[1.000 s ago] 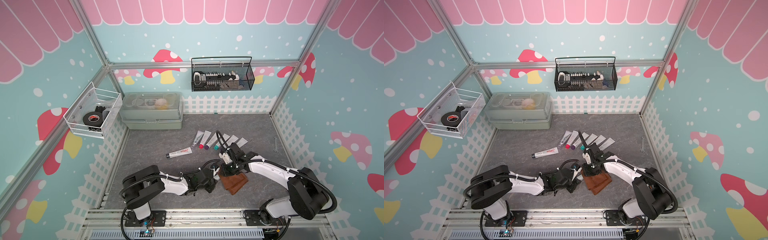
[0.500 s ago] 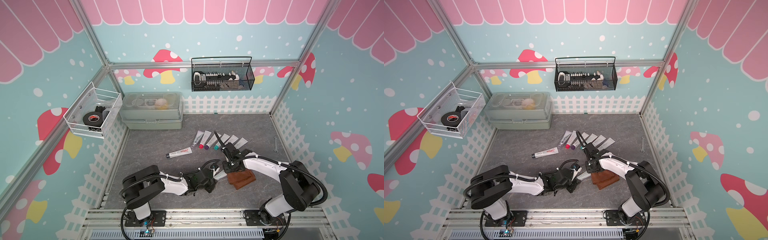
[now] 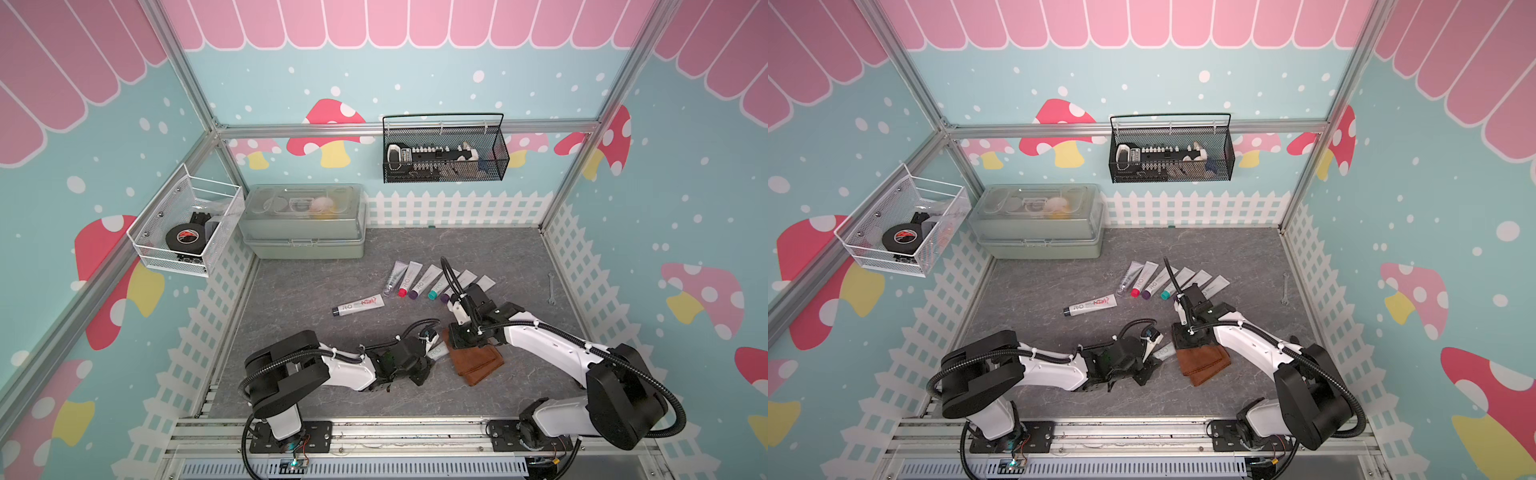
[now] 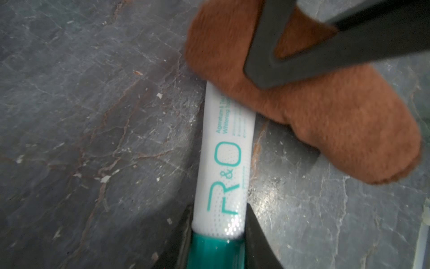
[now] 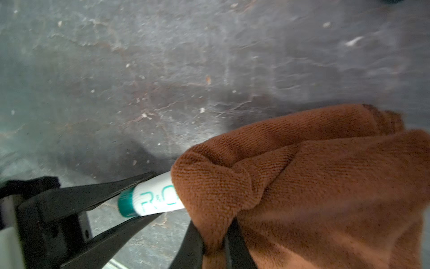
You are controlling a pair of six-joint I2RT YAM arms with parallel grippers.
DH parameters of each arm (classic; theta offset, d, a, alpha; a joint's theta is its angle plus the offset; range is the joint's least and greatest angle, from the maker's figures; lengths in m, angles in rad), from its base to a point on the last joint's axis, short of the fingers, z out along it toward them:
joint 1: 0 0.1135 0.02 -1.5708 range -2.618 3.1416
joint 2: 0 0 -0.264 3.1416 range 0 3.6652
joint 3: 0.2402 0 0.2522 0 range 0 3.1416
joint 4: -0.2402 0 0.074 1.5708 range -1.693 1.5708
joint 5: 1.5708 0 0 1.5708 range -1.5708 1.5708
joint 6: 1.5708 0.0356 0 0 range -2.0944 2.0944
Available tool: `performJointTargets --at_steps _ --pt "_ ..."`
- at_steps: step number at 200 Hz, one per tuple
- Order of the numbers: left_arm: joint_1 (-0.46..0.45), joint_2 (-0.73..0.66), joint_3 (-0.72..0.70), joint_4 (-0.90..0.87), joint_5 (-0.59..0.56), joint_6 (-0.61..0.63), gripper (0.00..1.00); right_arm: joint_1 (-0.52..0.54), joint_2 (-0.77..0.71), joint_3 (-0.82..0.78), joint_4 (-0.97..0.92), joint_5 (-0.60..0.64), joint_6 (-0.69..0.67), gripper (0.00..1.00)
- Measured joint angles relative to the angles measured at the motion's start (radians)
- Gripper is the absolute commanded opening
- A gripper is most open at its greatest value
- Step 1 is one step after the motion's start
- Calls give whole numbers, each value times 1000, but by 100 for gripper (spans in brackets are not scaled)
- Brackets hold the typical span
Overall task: Wipe the surface of the toothpaste tube
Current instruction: Wipe the dirt from the toothpaste tube.
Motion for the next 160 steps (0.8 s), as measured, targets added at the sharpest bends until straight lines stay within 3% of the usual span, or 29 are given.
performJointTargets --at_steps 37,122,160 --pt "0 0 0 -1 -3 3 24 34 78 24 0 19 -6 10" --pt "0 0 -2 1 -8 3 24 52 171 90 -57 338 -11 10" --pt "0 0 -2 2 -8 3 24 1 120 59 -61 321 -17 11"
